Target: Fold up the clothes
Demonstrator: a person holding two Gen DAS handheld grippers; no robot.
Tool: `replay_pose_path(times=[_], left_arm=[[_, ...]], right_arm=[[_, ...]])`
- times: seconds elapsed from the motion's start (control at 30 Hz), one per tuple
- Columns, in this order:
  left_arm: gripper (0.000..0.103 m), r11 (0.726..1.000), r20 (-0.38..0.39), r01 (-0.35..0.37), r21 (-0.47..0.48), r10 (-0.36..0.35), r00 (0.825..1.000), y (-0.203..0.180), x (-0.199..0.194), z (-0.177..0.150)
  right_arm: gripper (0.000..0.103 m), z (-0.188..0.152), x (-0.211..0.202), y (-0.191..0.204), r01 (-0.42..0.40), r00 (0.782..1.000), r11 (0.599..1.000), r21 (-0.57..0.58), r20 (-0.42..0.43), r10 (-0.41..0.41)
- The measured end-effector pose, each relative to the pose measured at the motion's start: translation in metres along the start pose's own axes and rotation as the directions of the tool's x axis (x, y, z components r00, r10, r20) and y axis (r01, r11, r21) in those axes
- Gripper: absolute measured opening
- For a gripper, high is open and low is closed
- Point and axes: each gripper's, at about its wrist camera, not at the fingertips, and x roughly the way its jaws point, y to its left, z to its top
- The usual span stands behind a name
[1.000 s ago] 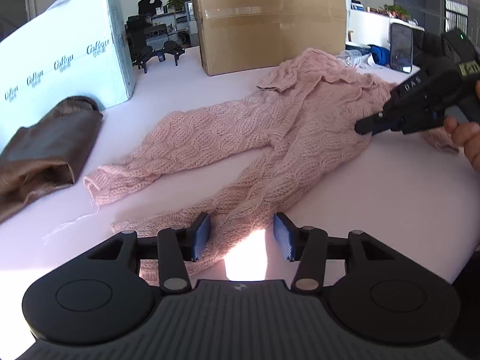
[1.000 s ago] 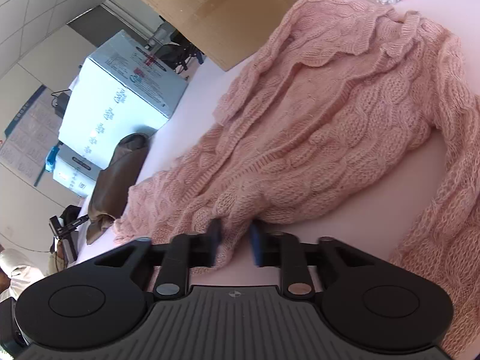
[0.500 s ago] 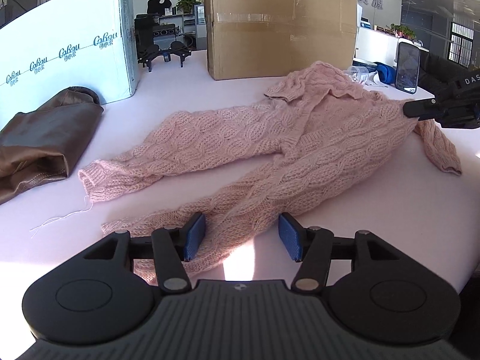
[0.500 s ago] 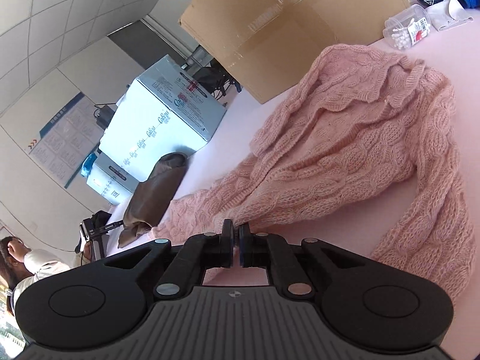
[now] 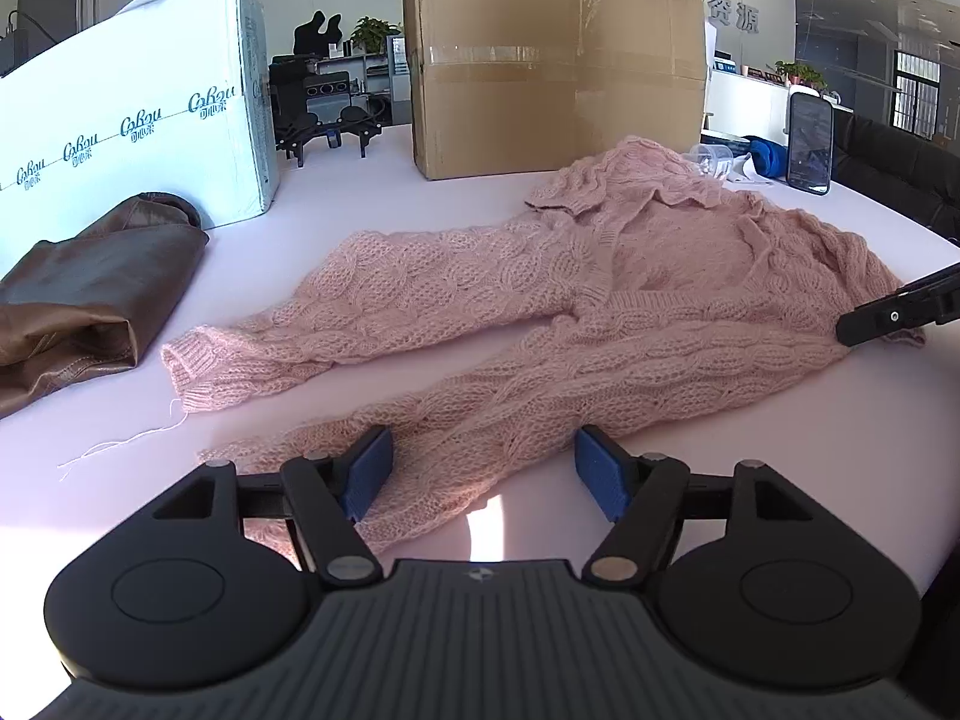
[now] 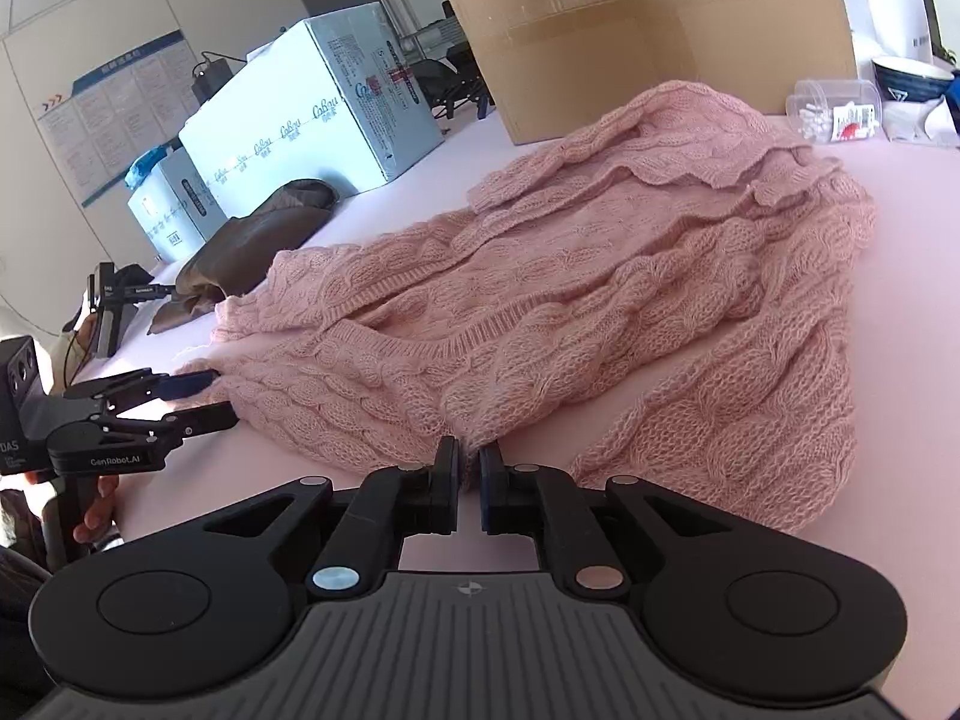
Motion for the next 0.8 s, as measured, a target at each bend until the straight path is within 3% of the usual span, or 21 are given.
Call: replay_pose_path(times=[0.03, 0.1, 0.2, 0.3, 0.5, 0.63, 0.7, 0.8], left_arm=[[0.086, 1.000, 0.000, -0.012, -0.005, 0.012, 1.000, 0.001, 0.000, -0.001], [0.086, 1.000, 0.005, 0.003, -0.022, -0.003, 1.000, 0.005, -0.004, -0.003], [0.086, 0.999, 0.018, 0.000, -0.046, 0.001, 1.000, 0.013, -0.012, -0.008], [0.086, 0.997, 0.019, -0.053, -0.053, 0.054, 0.998, 0.023, -0.016, -0.004], [0.086, 0.966, 0.056, -0.244, 0.080, 0.240, 0.969, 0.041, -0.017, 0.024], [0.086, 0.943, 0.021, -0.314, 0.110, 0.314, 0.949, 0.057, -0.007, 0.039], [0.086, 0.944, 0.008, -0.298, 0.142, 0.300, 0.954, 0.057, -0.004, 0.043], [0.086, 0.940, -0.002, -0.267, 0.212, 0.274, 0.962, 0.047, 0.005, 0.046]], right_arm=[[0.050, 0.001, -0.003, -0.001, -0.012, 1.000, 1.000, -0.007, 0.007, 0.012], [0.062, 0.003, -0.008, -0.002, -0.036, 0.999, 0.999, -0.020, 0.020, 0.037], [0.063, 0.003, -0.021, -0.003, -0.059, 0.997, 0.997, -0.040, 0.044, 0.061], [0.063, 0.010, -0.033, -0.008, -0.035, 0.993, 0.998, -0.056, 0.111, 0.041], [0.066, 0.041, -0.024, 0.018, 0.146, 0.969, 0.960, -0.238, 0.232, -0.090], [0.073, 0.044, 0.002, 0.038, 0.087, 0.971, 0.939, -0.332, 0.239, -0.005], [0.073, 0.038, 0.017, 0.042, 0.012, 0.975, 0.934, -0.357, 0.210, 0.067], [0.073, 0.031, 0.032, 0.040, -0.023, 0.987, 0.936, -0.352, 0.139, 0.077]])
